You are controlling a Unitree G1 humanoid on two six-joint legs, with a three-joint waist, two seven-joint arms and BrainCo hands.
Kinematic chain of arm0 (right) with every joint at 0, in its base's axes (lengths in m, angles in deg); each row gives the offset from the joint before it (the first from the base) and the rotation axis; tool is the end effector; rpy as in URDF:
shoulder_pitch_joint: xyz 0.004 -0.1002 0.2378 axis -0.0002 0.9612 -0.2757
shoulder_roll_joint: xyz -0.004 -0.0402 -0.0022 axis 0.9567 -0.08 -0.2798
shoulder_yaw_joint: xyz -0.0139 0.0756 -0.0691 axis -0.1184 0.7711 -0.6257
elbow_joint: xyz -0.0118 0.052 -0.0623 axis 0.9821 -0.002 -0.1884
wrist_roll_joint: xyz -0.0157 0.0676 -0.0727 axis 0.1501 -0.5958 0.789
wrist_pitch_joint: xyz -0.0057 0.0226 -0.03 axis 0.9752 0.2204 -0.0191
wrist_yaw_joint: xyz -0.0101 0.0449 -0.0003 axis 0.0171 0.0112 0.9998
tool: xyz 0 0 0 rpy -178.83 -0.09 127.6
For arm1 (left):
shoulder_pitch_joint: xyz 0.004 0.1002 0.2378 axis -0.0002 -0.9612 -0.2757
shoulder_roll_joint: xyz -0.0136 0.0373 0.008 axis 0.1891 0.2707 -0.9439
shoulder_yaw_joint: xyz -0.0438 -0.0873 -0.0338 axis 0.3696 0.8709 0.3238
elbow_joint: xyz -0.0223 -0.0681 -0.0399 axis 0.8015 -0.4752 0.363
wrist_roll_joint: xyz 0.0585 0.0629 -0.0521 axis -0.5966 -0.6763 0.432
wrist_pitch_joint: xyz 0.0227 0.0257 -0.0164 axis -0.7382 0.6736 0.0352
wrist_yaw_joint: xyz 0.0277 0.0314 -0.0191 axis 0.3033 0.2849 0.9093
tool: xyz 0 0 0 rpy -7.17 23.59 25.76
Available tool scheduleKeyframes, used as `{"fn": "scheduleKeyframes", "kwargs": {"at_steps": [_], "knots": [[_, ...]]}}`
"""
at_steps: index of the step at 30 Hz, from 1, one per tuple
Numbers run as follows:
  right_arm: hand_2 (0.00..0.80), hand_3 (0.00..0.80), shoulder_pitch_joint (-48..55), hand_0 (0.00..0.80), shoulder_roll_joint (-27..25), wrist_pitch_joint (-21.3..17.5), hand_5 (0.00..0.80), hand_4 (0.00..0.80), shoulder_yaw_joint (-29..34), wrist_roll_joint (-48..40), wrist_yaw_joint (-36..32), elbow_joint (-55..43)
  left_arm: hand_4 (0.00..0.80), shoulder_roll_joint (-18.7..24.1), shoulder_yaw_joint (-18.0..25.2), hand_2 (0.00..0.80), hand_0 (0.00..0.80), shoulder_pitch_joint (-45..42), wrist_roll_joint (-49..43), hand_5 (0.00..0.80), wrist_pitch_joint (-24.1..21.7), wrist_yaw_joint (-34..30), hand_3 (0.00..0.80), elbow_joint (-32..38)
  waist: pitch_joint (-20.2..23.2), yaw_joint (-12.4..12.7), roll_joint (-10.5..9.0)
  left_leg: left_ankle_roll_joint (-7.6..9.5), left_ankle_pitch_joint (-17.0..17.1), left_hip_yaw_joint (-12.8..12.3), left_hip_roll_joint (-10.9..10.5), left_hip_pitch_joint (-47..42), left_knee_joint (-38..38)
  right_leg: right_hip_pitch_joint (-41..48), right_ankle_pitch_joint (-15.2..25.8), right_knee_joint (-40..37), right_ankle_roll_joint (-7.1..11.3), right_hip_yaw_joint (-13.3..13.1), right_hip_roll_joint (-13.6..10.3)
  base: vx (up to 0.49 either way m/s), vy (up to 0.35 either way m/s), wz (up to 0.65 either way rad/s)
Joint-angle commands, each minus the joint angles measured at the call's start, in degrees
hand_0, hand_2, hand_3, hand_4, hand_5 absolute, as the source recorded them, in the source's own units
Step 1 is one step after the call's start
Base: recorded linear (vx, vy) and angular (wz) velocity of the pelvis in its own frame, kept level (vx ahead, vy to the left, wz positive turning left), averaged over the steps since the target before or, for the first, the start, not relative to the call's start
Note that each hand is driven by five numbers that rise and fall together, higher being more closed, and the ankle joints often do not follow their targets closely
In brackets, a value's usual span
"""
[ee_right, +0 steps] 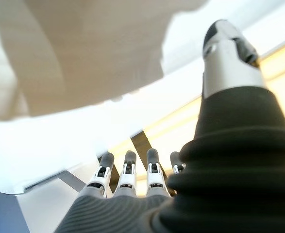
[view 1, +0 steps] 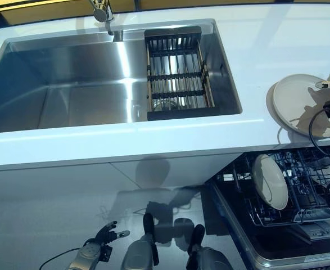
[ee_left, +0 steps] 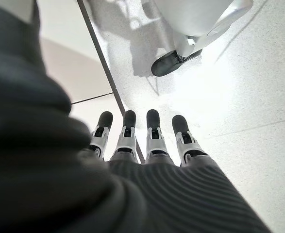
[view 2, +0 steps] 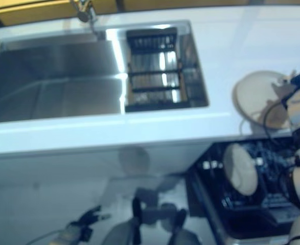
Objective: Take plates into dishwasher
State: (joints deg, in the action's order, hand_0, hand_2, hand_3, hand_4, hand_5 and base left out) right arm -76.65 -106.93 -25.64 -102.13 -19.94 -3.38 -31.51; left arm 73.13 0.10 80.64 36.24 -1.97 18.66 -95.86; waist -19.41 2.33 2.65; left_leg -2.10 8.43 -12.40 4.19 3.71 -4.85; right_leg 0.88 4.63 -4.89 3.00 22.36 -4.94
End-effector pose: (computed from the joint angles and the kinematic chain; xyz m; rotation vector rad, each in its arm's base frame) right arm 0.3093 -0.3329 0.2585 -0.8438 0.0741 -0.8849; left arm 0.1263 0.2344 -0.0862 0.3119 0.9074 -0.0812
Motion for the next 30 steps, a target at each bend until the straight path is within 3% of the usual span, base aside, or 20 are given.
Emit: {"fn": "scheduleKeyframes", "kwargs": {"at_steps": [1, 9, 17, 30], "knots": [[0.000, 0.000, -0.03, 0.000, -3.67, -5.02, 0.000, 0.000, 0.58, -3.44, 5.27, -4.95, 0.000, 0.50, -2.52, 0.000, 0.000, 0.81, 0.71, 0.000, -0.15, 0.58, 0.000, 0.53, 0.77, -0.05, -3.03, 1.10, -10.63, -5.20, -2.44, -3.52, -0.15, -0.95, -6.57, 0.70, -0.18, -1.20, 2.15, 0.000, 0.000, 0.00], [0.000, 0.000, 5.13, 0.000, -4.05, -10.23, 0.000, 0.000, 6.86, -12.33, 5.49, -9.93, 0.000, -0.02, -1.26, 0.000, 0.000, 0.61, -0.52, 0.000, 0.46, 0.47, 0.000, -0.86, 3.15, -1.16, -4.25, 1.34, -11.41, -5.54, -2.28, -5.51, -0.15, 0.87, -6.94, 0.33, -0.38, -2.23, 2.58, 0.000, 0.000, 0.00], [0.000, 0.000, 11.05, 0.000, -3.11, -15.53, 0.000, 0.000, 12.61, -13.68, 3.98, -20.58, 0.000, -0.94, 0.33, 0.000, 0.000, -0.86, -2.42, 0.000, 0.16, 0.42, 0.000, -3.39, 6.30, -2.43, -5.38, 1.10, -11.97, -6.62, -1.90, -7.40, -0.15, 2.69, -7.45, -0.11, -0.36, -2.71, 2.92, 0.001, -0.006, -0.07], [0.000, 0.000, 28.03, 0.000, 1.34, -17.26, 0.000, 0.000, 22.19, -12.09, -3.61, -40.87, 0.000, -2.78, 4.19, 0.000, 0.000, -1.43, -4.52, 0.000, 0.12, 0.30, 0.000, -6.87, 10.26, -6.17, -6.20, 1.20, -12.85, -9.34, -1.38, -10.08, -0.15, 4.37, -8.16, -0.11, -0.28, -4.13, 3.31, -0.018, -0.007, -0.08]]}}
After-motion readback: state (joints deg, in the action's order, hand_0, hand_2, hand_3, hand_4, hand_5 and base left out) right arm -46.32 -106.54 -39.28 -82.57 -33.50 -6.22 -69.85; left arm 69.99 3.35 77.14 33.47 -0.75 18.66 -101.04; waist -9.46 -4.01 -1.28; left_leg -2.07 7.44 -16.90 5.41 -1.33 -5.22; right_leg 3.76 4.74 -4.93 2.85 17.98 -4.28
